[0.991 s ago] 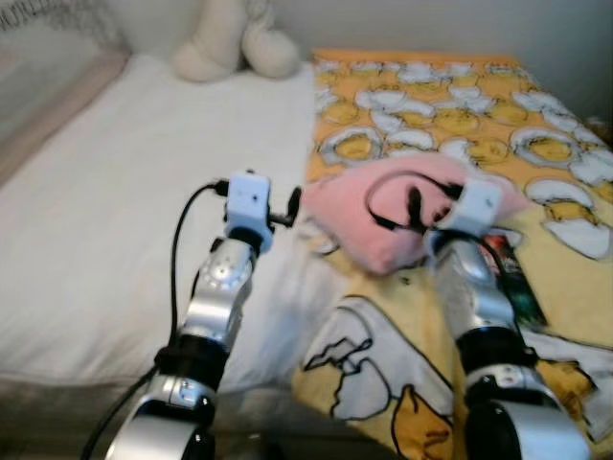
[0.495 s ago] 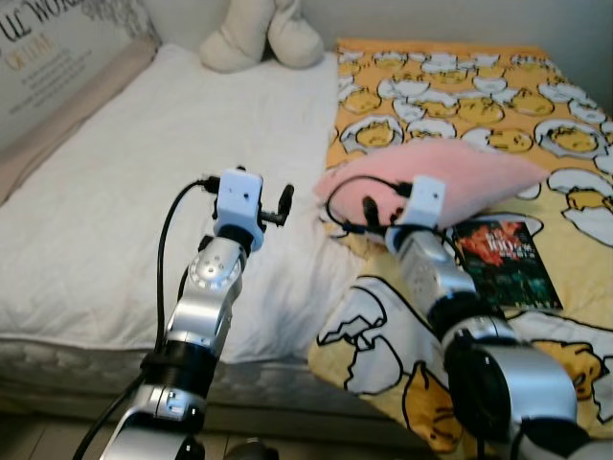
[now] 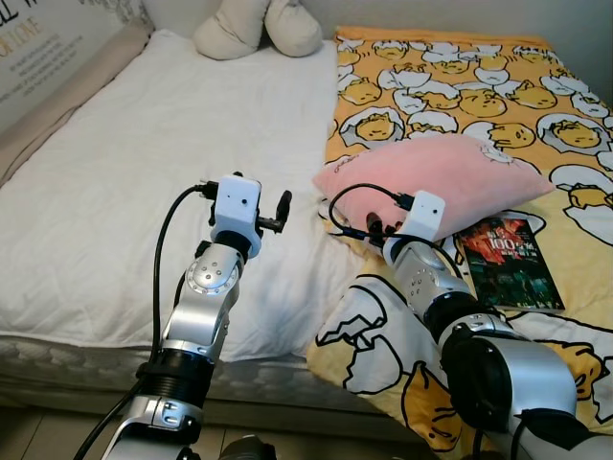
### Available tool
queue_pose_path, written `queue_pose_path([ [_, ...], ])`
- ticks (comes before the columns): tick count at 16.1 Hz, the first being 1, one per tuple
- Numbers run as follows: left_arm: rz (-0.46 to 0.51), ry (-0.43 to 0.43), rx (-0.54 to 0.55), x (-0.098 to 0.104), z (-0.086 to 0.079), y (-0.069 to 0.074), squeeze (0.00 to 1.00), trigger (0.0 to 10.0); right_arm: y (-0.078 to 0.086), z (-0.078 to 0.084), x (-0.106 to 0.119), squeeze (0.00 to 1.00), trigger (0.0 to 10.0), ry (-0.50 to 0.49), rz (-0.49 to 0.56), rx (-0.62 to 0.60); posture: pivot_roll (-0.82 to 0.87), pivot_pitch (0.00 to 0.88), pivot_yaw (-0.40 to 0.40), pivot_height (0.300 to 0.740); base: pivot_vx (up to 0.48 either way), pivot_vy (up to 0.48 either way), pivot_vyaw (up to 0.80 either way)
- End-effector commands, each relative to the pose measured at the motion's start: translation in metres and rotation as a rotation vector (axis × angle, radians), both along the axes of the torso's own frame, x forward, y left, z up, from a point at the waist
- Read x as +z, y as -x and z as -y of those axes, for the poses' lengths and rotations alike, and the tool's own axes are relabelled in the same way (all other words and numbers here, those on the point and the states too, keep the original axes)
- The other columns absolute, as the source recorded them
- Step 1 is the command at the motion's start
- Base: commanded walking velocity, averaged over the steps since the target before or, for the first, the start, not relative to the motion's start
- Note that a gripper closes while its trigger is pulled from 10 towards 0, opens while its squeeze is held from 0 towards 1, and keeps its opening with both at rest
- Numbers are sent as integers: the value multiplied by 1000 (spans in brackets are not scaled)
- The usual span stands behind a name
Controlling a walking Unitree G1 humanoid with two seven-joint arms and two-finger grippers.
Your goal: Clean up the room
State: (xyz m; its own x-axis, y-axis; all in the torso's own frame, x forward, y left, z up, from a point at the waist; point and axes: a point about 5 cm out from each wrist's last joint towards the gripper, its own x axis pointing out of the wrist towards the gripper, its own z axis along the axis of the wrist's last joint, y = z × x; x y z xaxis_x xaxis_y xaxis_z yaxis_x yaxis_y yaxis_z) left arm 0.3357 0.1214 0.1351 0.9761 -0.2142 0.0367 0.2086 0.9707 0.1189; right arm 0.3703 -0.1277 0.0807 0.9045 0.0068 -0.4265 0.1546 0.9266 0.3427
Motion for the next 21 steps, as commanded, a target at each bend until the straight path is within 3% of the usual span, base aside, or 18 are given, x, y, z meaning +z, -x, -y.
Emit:
queue_pose_path([
  [1,11,-8,13,4,-2,0,0,10000,4,-2,-8,0,0,-12,-46,-1,84,0,19,731,0,0,0],
  [3,10,-10,14,4,-2,1,0,10000,5,-2,-9,0,0,-1,-50,6,83,0,20,731,0,0,0],
  [5,6,-10,12,4,-2,1,0,10000,9,6,-16,0,0,82,-91,-14,83,0,21,731,0,0,0],
  [8,9,-10,6,7,0,-2,0,10000,14,8,-23,0,0,53,-131,-34,82,0,24,731,0,0,0],
  [17,20,-1,-24,12,10,-10,0,10000,11,11,-19,0,0,32,-103,-30,54,0,46,731,0,0,0],
  [21,12,-2,-42,10,13,-12,0,10000,11,22,-18,0,0,115,-78,22,38,0,44,731,0,0,0],
])
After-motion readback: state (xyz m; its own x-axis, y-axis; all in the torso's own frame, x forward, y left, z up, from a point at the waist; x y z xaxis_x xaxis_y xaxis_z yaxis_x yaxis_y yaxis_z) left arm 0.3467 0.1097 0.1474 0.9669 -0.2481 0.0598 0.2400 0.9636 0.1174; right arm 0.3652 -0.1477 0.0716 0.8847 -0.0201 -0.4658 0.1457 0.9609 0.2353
